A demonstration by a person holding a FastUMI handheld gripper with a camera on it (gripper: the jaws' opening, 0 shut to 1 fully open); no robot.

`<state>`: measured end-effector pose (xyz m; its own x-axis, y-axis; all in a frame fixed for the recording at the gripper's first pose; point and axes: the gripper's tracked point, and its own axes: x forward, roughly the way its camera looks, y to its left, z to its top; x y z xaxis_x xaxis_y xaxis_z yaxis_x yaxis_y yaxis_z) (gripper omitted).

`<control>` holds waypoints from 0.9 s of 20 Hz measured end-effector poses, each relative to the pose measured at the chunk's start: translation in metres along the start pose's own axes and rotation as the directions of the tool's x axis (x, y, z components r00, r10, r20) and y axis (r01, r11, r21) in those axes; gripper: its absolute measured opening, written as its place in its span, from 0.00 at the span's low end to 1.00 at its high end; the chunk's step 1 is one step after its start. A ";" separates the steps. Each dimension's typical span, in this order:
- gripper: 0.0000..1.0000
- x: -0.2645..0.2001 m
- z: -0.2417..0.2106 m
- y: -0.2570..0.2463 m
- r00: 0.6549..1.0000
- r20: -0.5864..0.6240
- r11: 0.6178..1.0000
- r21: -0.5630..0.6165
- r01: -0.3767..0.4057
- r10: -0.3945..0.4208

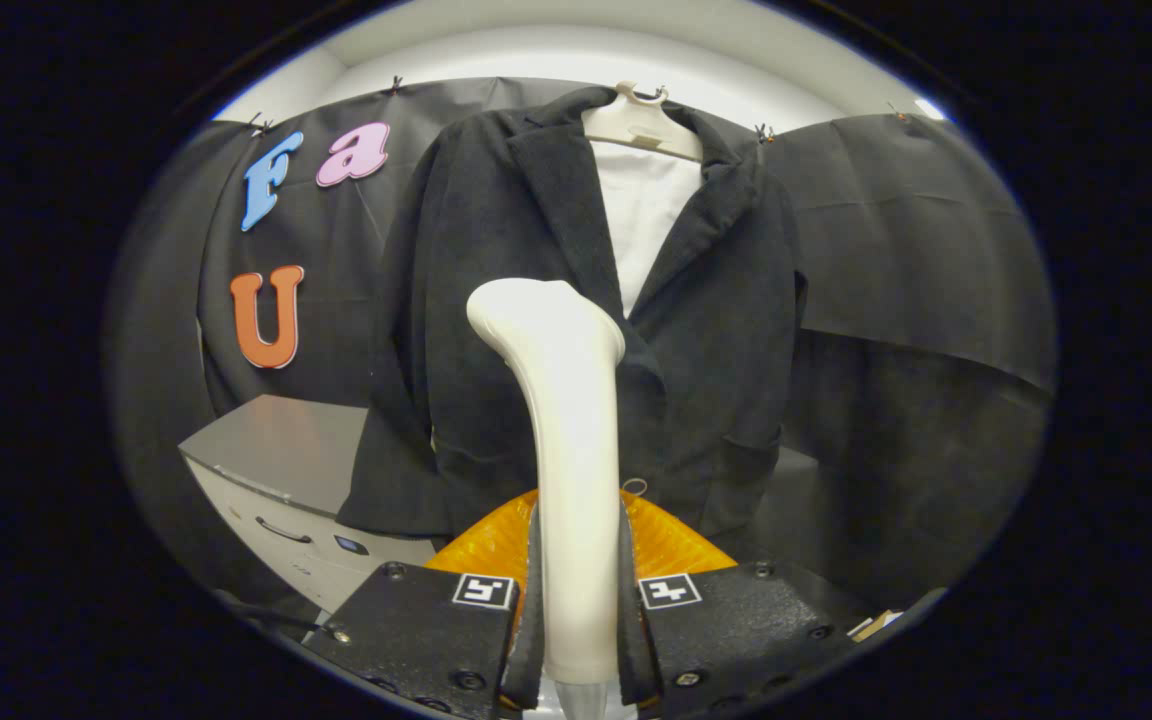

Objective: Iron the clothes twice with a garment steamer, once on the left side and once on the right side.

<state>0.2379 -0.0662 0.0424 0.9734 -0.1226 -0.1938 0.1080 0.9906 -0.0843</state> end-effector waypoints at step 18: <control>0.32 0.008 -0.101 -0.003 0.986 -0.169 1.000 0.010 0.006 -0.004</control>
<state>0.2253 -0.0763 -0.0580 0.9247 -0.1351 -0.3559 0.1157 0.9904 -0.0754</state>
